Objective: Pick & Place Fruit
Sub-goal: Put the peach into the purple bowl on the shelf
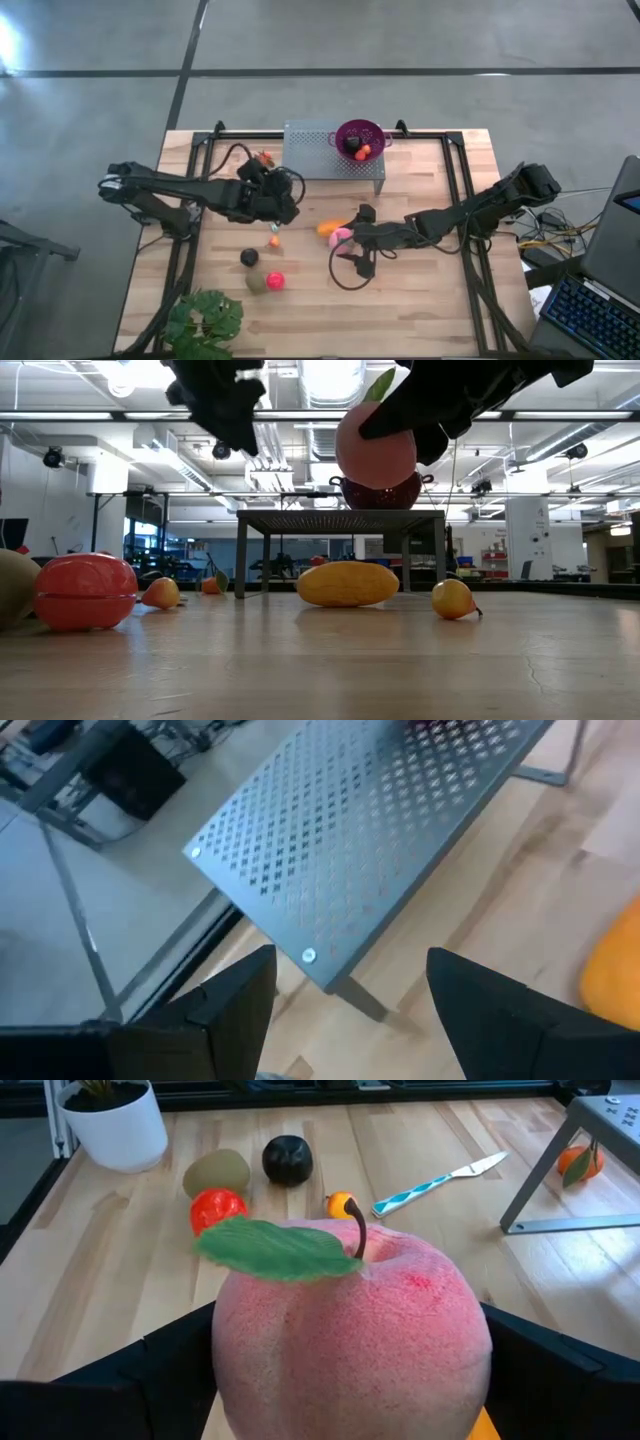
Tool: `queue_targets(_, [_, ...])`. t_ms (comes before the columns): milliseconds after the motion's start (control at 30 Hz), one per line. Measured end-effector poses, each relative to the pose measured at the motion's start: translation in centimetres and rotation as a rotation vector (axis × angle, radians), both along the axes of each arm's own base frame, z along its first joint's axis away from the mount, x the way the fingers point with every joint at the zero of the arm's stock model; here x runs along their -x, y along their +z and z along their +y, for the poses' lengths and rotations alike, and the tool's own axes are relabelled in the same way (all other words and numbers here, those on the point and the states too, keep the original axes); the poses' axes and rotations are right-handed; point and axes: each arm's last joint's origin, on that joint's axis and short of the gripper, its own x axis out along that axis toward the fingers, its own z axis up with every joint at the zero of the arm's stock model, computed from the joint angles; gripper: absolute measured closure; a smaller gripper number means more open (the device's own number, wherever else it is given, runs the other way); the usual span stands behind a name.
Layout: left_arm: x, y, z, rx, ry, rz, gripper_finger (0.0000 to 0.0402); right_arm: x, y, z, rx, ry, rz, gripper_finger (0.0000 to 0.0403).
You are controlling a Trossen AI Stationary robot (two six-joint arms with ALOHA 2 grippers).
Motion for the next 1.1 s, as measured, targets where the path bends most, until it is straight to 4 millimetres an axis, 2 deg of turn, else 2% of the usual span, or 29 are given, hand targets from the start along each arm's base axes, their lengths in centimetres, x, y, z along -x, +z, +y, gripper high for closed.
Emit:
queue_targets(167, [-0.5,-3.5,-0.1,0.009,-0.009,-0.063,0.014,0.1,0.2,0.0,-0.002,0.0,-0.006,0.0058])
queue_targets(333, [-1.0,-6.9,-0.4,0.065,-0.142,-0.14,0.0148,0.5,1.3,-0.3,0.001,-0.026,-0.044,0.0061])
queue_targets(467, [-1.3,-8.5,-0.7,0.109,-0.268,-0.251,0.0155,1.2,2.7,-1.1,0.005,-0.069,-0.083,0.0046])
queue_targets(667, [-1.7,-8.8,-1.2,0.139,-0.469,-0.4,0.0158,2.5,5.0,-3.4,-0.004,-0.139,-0.125,0.0047])
queue_targets(933, [-1.9,-7.9,-2.1,0.15,-0.848,-0.573,0.0158,4.8,7.8,-7.9,-0.051,-0.304,-0.196,0.0051])
queue_targets(1100, [-1.8,-8.0,-2.2,0.156,-0.891,-0.587,0.0158,5.7,9.7,-10.0,-0.025,-0.38,-0.182,0.0042])
